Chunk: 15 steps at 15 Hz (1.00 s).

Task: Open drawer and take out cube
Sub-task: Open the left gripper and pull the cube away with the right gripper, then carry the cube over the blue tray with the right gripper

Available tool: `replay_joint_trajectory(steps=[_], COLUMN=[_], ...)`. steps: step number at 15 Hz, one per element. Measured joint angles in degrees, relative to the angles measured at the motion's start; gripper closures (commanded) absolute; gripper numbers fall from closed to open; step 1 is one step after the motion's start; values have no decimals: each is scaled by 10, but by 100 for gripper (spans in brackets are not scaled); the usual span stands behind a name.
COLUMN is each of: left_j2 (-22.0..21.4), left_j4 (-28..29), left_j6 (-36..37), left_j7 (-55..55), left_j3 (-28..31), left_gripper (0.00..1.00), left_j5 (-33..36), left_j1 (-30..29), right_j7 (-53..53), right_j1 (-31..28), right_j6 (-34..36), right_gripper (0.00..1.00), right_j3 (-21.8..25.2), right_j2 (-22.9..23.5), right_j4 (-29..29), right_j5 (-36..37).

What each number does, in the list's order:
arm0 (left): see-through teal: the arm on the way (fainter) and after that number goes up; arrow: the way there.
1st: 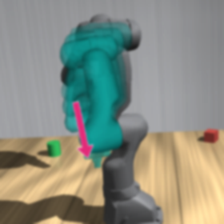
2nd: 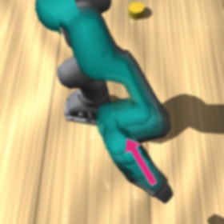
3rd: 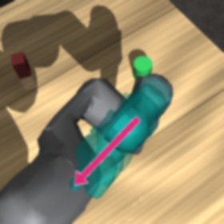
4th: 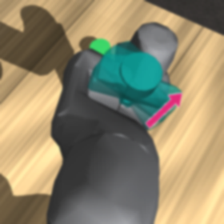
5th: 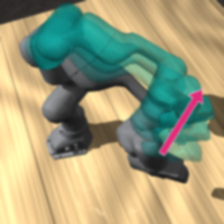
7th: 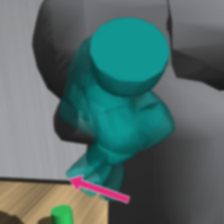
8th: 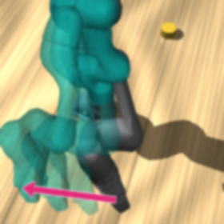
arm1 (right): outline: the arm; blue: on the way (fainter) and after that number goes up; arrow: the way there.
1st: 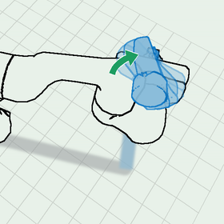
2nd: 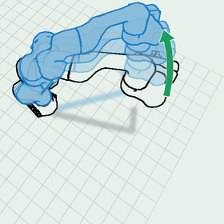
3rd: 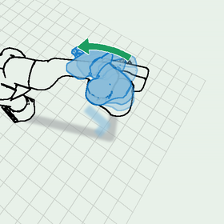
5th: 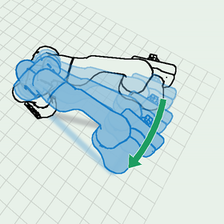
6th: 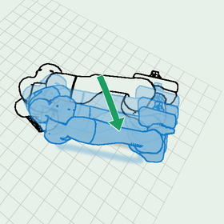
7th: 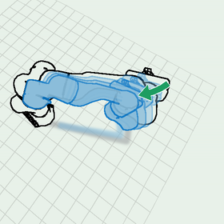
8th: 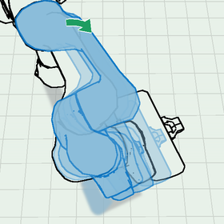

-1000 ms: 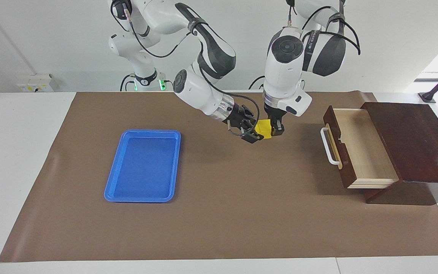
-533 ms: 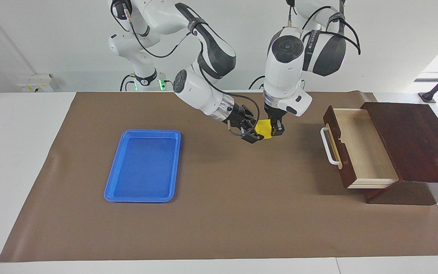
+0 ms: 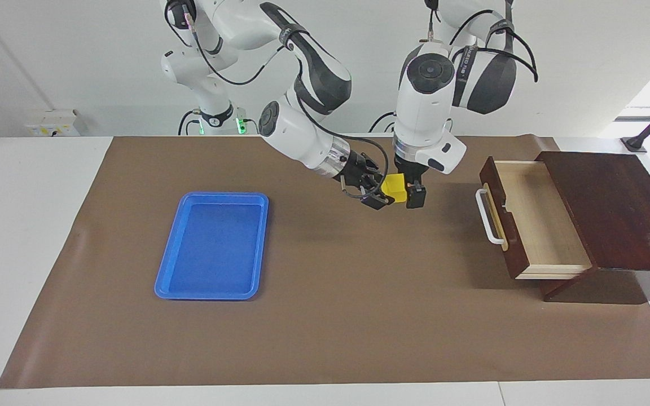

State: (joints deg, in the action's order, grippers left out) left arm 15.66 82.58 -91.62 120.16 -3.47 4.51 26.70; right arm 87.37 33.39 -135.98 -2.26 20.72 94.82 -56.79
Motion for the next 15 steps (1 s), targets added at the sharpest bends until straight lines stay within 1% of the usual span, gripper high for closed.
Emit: replay_joint_trajectory(steps=[5,7,12,15], left_j2=[0,0,0,0], left_j4=[0,0,0,0], left_j6=[-4,-8,-9,-15], left_j7=[-1,-8,-48,-73], left_j3=[3,6,7,7], left_gripper=[0,0,0,0], left_j5=[0,0,0,0], left_j1=[-2,-12,-43,-55], right_j7=[0,0,-16,-43], right_j1=[-3,-13,-87,-137], right_j6=[1,4,74,103], right_gripper=[100,100,100,100], right_j3=[1,2,5,7], right_j2=[0,0,0,0], right_j4=[0,0,0,1], right_j5=[0,0,0,1])
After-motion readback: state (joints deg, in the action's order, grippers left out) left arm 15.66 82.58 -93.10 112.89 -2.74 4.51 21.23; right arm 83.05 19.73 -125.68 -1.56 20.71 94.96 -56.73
